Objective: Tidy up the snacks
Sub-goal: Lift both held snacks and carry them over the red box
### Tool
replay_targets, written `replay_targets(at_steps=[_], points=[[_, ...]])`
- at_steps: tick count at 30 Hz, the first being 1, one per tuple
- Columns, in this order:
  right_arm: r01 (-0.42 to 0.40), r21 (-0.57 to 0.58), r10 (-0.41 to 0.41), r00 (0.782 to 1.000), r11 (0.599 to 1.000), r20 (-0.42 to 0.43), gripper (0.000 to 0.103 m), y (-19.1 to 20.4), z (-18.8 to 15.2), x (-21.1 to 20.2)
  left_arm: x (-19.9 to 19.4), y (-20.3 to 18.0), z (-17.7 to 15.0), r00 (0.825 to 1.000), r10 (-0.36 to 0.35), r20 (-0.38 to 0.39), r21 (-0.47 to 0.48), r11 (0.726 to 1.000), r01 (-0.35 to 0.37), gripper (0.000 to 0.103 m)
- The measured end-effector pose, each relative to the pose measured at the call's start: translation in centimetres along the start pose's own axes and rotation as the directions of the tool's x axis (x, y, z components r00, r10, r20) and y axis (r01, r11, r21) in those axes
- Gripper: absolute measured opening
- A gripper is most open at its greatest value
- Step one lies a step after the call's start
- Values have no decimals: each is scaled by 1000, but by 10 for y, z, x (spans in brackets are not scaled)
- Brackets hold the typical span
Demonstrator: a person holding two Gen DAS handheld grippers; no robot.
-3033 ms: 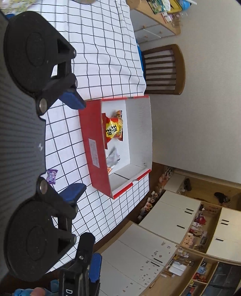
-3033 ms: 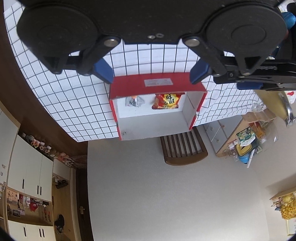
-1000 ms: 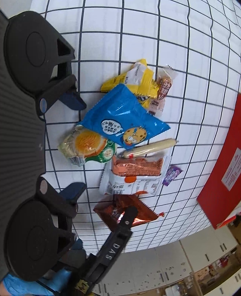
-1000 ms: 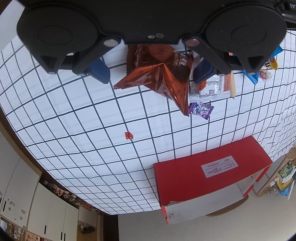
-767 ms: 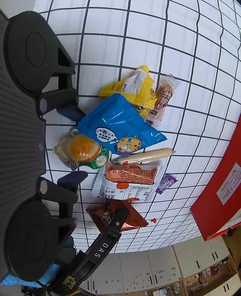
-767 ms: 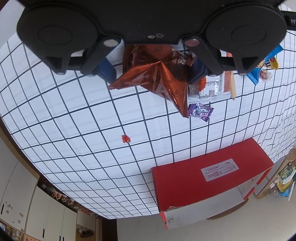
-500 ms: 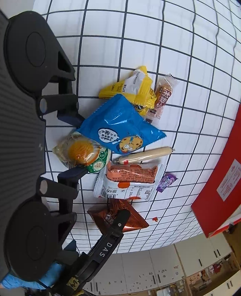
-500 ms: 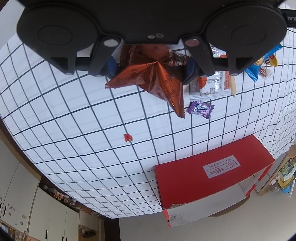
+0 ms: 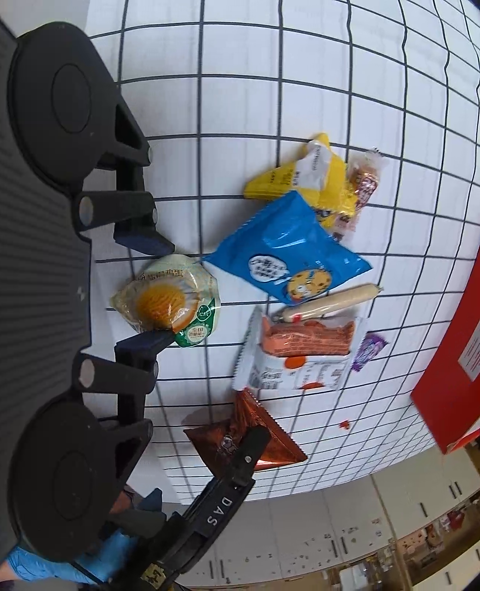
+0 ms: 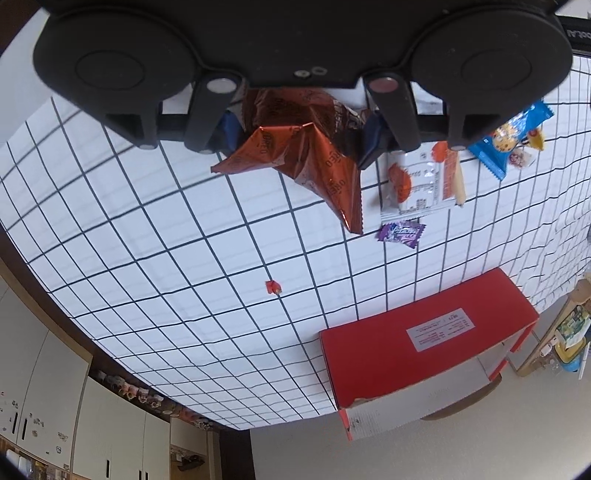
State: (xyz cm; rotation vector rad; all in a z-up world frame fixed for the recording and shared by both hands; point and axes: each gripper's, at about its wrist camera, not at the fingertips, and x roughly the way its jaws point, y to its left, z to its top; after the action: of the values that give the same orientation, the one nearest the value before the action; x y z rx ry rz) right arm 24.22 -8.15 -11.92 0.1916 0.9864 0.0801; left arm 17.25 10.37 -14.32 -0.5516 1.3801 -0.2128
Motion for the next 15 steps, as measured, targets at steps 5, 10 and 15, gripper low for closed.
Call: replay_targets(at_steps=[5,10,15], points=[[-4,-1,4,1000,1000,23,60,4,-10,-18,-2,0,-8,1000,-4,-18,29,1000,4,42],[1,-5,-1,999,1000,46,60,8,-19,-33,-3,-1,-14,999,-14,-35,49,999,16,41],[2,7,-3,999,1000,52,60,8,-26,-44,-7,-2,-17,998,-51,-35,72,996,54,22]])
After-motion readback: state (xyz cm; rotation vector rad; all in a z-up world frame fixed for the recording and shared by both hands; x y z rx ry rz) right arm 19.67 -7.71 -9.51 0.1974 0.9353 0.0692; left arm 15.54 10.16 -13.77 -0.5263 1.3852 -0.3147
